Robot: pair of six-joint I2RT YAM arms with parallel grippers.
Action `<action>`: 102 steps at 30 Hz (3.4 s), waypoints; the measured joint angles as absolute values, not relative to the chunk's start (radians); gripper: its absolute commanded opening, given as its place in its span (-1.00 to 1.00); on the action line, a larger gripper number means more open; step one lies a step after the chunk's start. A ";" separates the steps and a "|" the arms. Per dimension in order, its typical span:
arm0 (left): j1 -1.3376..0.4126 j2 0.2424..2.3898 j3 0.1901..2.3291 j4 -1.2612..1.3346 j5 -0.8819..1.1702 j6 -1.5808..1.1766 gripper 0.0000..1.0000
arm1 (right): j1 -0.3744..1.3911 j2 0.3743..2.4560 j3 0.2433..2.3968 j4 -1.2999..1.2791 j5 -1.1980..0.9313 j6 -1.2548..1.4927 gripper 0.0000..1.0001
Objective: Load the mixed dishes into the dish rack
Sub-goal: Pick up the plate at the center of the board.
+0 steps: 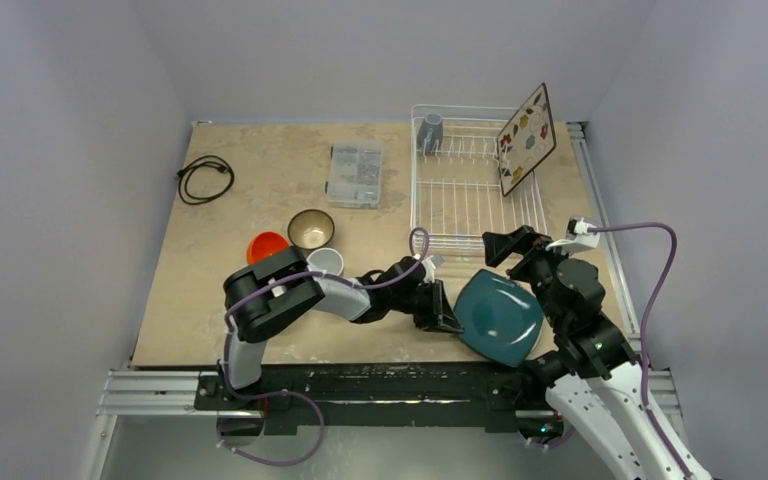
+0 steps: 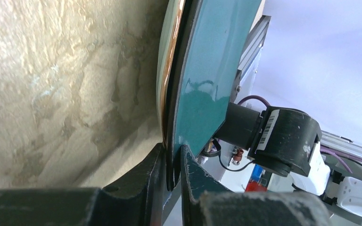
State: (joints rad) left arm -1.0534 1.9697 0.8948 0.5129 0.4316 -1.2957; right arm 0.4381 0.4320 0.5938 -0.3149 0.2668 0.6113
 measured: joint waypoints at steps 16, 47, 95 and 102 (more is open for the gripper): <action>-1.055 1.889 0.967 0.256 0.421 -1.208 -0.86 | 0.438 0.432 0.594 -0.314 0.267 0.619 0.96; -1.068 1.870 1.185 -0.169 0.321 -1.077 -1.00 | 0.438 0.446 0.588 -0.299 0.268 0.621 0.97; -1.078 1.748 1.114 -0.156 0.238 -0.984 -1.00 | 0.438 0.466 0.582 -0.303 0.265 0.617 0.95; -1.074 1.628 1.050 -0.176 0.218 -0.988 -1.00 | 0.438 0.570 0.618 -0.472 0.182 0.708 0.92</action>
State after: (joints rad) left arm -1.0744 1.6283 1.0504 -0.1757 0.2176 -0.9878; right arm 0.4381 0.5701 0.6182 -0.4717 0.1818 0.7078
